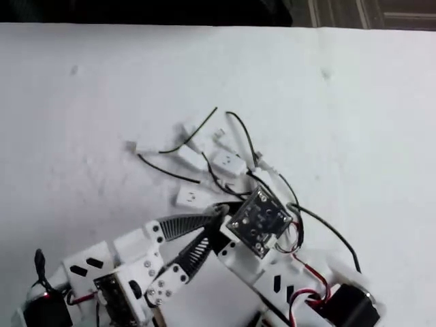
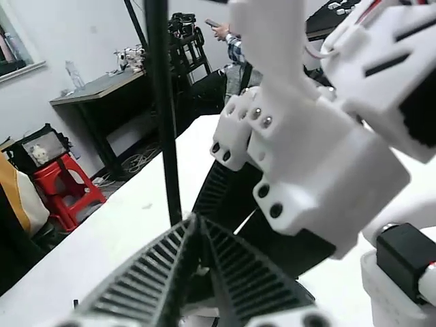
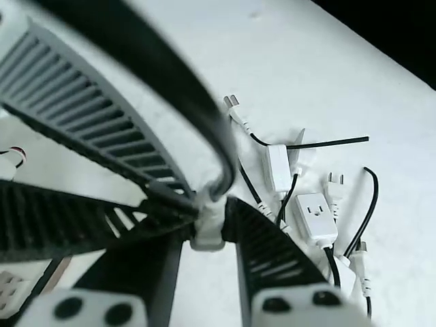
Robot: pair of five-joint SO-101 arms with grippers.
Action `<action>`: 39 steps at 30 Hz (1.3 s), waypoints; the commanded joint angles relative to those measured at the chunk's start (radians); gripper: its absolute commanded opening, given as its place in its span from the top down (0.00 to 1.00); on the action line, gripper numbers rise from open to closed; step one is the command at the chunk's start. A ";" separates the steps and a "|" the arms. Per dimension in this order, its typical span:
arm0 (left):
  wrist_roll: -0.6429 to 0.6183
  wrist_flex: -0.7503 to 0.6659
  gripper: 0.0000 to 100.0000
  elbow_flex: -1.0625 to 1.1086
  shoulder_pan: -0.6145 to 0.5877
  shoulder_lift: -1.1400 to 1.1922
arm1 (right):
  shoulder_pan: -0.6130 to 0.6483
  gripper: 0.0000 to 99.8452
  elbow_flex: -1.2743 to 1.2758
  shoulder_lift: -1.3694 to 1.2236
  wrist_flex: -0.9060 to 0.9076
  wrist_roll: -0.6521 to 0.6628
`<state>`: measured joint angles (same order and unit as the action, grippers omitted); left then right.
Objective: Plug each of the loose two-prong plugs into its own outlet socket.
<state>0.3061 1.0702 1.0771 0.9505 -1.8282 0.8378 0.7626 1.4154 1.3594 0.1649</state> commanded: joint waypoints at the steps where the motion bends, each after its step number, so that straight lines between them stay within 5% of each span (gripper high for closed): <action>1: 0.003 0.000 0.98 -0.020 -0.110 0.005 | -0.059 0.98 -0.008 0.002 -0.021 -0.006; 14: 0.008 -0.015 0.98 0.031 -0.743 0.007 | -0.478 0.98 0.124 0.002 -0.070 -0.080; 28: 0.167 -0.028 0.98 0.232 -0.768 0.039 | -0.616 0.98 0.334 0.002 -0.205 -0.160; 39: 0.276 -0.064 0.87 -0.066 -0.763 0.700 | -0.615 0.98 0.382 0.004 -0.211 -0.160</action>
<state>0.5163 1.0288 1.1354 0.1864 -1.3249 0.2332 1.1462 1.4093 1.1692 0.0146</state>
